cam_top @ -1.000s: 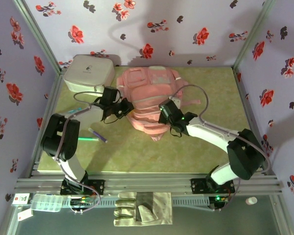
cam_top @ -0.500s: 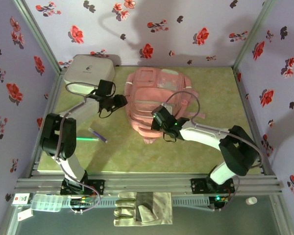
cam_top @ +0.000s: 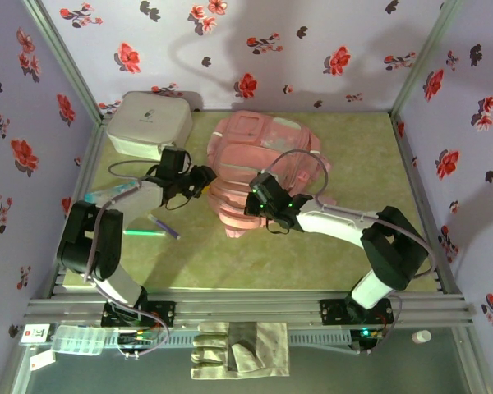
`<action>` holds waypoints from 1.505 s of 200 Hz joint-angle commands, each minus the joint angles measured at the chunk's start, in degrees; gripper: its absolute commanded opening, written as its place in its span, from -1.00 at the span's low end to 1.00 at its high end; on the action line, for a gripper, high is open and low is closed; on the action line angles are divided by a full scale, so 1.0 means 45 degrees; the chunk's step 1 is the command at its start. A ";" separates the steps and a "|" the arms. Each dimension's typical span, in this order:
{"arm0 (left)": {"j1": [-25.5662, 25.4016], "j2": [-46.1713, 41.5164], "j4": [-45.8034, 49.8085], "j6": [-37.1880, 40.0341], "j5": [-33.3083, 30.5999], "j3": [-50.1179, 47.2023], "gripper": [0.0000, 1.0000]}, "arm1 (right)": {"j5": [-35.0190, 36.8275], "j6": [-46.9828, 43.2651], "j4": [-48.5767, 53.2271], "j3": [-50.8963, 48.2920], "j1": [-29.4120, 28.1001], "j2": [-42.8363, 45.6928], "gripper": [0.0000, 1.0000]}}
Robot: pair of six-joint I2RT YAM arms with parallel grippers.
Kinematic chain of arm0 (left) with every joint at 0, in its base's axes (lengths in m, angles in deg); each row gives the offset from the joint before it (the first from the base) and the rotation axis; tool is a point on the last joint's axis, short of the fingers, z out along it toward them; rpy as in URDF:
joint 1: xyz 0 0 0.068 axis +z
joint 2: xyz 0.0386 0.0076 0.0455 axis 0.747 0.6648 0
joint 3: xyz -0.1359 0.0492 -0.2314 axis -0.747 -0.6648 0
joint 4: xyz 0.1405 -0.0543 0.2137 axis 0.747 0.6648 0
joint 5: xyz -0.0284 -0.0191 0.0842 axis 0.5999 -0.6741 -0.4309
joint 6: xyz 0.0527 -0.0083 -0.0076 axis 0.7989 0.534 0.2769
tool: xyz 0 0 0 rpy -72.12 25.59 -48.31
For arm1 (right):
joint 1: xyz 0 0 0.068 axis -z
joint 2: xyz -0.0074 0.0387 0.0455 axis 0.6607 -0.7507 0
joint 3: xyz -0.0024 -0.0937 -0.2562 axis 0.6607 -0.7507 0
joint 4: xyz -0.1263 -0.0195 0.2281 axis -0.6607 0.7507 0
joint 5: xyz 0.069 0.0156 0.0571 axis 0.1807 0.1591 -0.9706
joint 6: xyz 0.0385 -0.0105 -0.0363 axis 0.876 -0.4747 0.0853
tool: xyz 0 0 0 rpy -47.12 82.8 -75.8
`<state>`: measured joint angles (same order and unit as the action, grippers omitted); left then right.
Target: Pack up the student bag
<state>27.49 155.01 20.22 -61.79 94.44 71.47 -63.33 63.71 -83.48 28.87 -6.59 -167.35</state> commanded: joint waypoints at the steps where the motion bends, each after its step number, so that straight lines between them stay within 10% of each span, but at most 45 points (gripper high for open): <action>1: -0.0152 0.0621 -0.0919 -0.1167 0.0126 -0.0141 -0.29 | 0.0072 -0.0237 -0.0447 0.0364 -0.0069 -0.0056 -1.00; 167: 0.0017 0.0803 -0.0482 -0.0166 -0.0936 0.0172 -1.00 | 0.1842 -0.2892 0.3205 0.0060 0.0805 0.1466 -0.97; 301: 0.0183 0.0562 0.1388 0.1791 -0.1176 0.0691 -1.00 | 0.1921 -0.6757 0.5724 0.0673 0.2771 0.1843 -0.93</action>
<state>26.97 158.86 21.05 -57.57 92.76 73.41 -60.84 36.30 -62.55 31.50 2.94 -161.62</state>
